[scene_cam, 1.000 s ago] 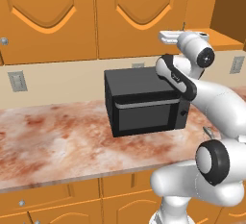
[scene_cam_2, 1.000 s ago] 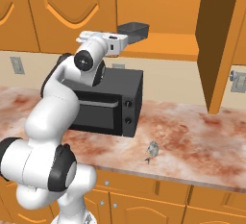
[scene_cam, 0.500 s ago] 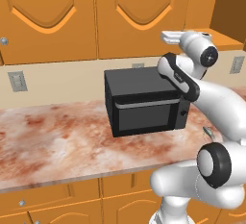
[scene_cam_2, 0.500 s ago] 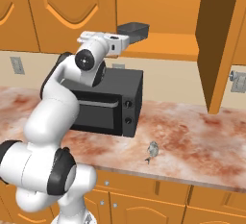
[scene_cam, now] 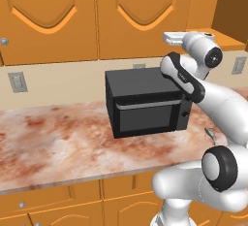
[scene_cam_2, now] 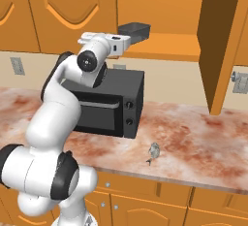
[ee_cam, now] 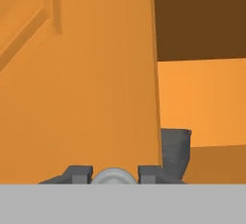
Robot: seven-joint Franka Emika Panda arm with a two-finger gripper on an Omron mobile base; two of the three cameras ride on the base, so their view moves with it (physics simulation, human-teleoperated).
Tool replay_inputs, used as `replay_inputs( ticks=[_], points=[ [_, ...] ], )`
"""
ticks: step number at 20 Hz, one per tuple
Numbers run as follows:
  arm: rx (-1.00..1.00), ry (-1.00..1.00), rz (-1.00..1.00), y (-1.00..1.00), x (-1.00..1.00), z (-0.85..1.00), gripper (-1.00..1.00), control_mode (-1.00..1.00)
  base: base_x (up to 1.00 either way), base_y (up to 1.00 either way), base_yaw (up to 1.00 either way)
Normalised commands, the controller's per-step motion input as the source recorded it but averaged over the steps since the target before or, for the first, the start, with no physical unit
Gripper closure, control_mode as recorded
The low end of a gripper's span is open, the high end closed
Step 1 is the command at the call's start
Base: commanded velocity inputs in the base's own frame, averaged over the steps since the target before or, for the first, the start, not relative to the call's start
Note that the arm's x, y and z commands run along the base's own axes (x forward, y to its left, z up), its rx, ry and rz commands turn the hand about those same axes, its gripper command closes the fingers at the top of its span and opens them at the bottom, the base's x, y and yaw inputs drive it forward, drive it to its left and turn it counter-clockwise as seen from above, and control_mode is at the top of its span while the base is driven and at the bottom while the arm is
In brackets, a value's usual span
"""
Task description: Retrieve the tupperware from the cabinet, then place the raw meat into the tupperware to avoid contamination.
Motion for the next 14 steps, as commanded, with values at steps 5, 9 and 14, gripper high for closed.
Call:
replay_inputs(
  ticks=[5,9,14],
  points=[
    [0.0,0.02,0.0,-0.03,-0.26,0.0,1.0,-1.0,0.0,0.0,0.0],
    [0.0,0.04,0.0,-0.04,-0.46,0.0,1.0,-1.0,0.0,0.0,0.0],
    [0.0,0.05,0.0,-0.04,-0.54,0.0,1.0,-1.0,0.0,0.0,0.0]
  ],
)
